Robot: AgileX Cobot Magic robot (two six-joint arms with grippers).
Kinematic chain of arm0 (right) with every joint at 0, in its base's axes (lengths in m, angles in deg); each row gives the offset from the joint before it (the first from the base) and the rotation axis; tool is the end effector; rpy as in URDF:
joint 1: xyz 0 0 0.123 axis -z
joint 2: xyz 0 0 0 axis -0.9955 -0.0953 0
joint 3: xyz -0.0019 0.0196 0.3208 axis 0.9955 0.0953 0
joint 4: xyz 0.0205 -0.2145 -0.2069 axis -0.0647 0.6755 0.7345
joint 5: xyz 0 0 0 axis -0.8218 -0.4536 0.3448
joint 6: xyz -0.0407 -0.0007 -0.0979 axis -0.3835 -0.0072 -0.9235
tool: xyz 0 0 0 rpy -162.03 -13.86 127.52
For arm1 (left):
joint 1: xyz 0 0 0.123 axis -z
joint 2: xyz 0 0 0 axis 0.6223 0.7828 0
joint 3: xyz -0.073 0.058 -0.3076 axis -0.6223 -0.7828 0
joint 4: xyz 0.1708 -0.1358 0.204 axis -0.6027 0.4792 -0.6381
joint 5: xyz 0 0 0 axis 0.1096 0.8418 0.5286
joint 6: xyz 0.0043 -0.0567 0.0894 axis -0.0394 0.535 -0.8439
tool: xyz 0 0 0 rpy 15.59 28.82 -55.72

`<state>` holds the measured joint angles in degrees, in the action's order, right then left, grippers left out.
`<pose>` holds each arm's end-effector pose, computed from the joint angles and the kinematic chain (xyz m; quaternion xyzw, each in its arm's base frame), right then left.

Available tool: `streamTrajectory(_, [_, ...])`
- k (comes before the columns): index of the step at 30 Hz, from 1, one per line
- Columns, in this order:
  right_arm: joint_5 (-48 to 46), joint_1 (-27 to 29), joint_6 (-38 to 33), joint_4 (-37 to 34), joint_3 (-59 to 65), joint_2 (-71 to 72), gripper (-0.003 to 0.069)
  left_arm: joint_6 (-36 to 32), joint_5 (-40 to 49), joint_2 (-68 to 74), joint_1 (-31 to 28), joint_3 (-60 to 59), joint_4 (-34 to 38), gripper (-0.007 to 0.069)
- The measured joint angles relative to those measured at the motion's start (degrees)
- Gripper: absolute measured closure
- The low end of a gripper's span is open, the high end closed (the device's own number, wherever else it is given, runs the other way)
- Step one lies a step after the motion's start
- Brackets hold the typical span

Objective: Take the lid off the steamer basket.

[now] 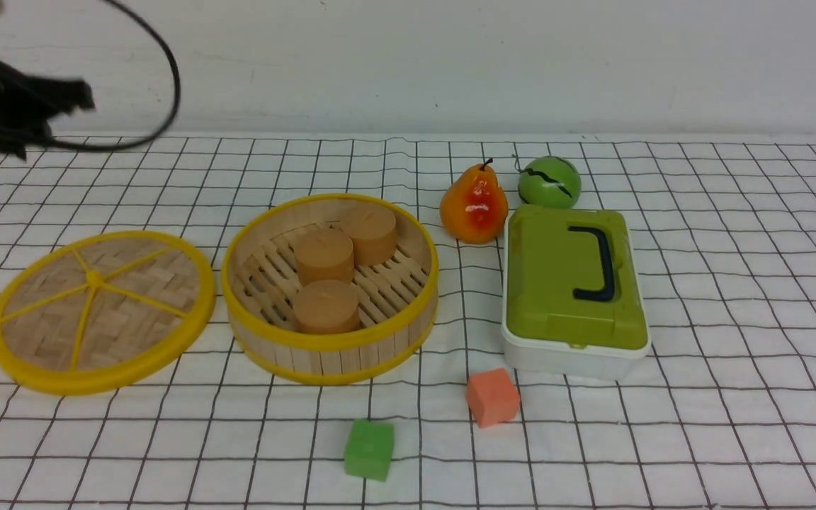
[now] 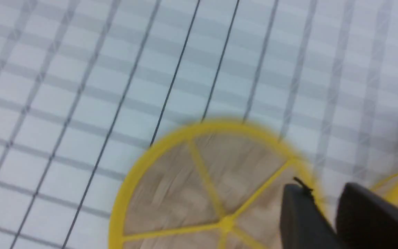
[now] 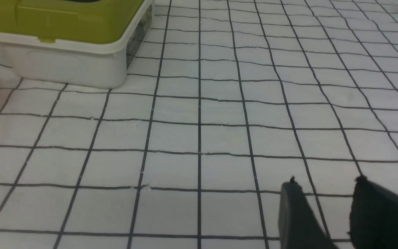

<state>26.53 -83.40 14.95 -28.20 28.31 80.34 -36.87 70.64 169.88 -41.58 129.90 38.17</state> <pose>0.0772 -0.0032 0.1680 0.0134 0.8064 -0.0114 0.5911 0.4208 0.0283 0.3963 -0.1366 0.8795 -0.0160 0.4556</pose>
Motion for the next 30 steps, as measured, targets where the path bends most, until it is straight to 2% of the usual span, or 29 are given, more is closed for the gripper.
streamTrajectory(2, [0.0,0.0,0.0,0.0,0.0,0.0,0.0419,-1.49,-1.47,-8.06,0.0,-0.9,3.7,0.0591])
streamTrajectory(4, [0.0,0.0,0.0,0.0,0.0,0.0,0.0419,-3.96,-3.7,-12.67,0.0,-3.11,7.15,0.0633])
streamTrajectory(6, [0.0,0.0,0.0,0.0,0.0,0.0,0.0419,-6.69,-6.17,-17.75,0.0,-6.19,10.89,0.0637])
streamTrajectory(10, [0.0,0.0,0.0,0.0,0.0,0.0,0.0419,-17.24,-14.58,-30.03,0.06,-20.54,20.38,0.0637])
streamTrajectory(11, [0.0,0.0,0.0,0.0,0.0,0.0,0.0419,-17.75,-14.75,-31.05,0.06,-21.17,21.15,0.0637])
streamTrajectory(12, [0.0,0.0,0.0,0.0,0.0,0.0,0.0419,-22.36,-15.78,-35.16,0.06,-26.57,24.03,0.0637])
streamTrajectory(13, [0.0,0.0,0.0,0.0,0.0,0.0,0.0419,-23.41,-15.78,-36.17,0.06,-27.15,24.73,0.0637])
streamTrajectory(14, [0.0,0.0,0.0,0.0,0.0,0.0,0.0419,-27.83,-15.92,-40.21,0.06,-31.42,27.51,0.0637])
streamTrajectory(15, [0.0,0.0,0.0,0.0,0.0,0.0,0.0419,-27.83,-15.92,-40.21,0.06,-31.92,27.51,0.0637])
streamTrajectory(16, [0.0,0.0,0.0,0.0,0.0,0.0,0.0419,-33.42,-15.92,-44.63,0.06,-35.76,31.1,0.0637])
streamTrajectory(17, [0.0,0.0,0.0,0.0,0.0,0.0,0.0419,-34.1,-15.92,-45.11,0.06,-36.69,31.54,0.0637])
streamTrajectory(18, [0.0,0.0,0.0,0.0,0.0,0.0,0.0419,-39.04,-15.86,-48.33,0.06,-39.34,34.98,0.0637])
streamTrajectory(23, [0.0,0.0,0.0,0.0,0.0,0.0,0.0419,-55.11,-12.04,-57.08,0.06,-49.47,51.04,0.0637])
streamTrajectory(26, [0.0,0.0,0.0,0.0,0.0,0.0,0.0419,-58.56,-9.52,-58.17,0.06,-53.37,58.83,0.0637])
streamTrajectory(30, [0.0,0.0,0.0,0.0,0.0,0.0,0.0419,-59.49,-7.64,-58.22,0.06,-57.42,63.5,0.0637])
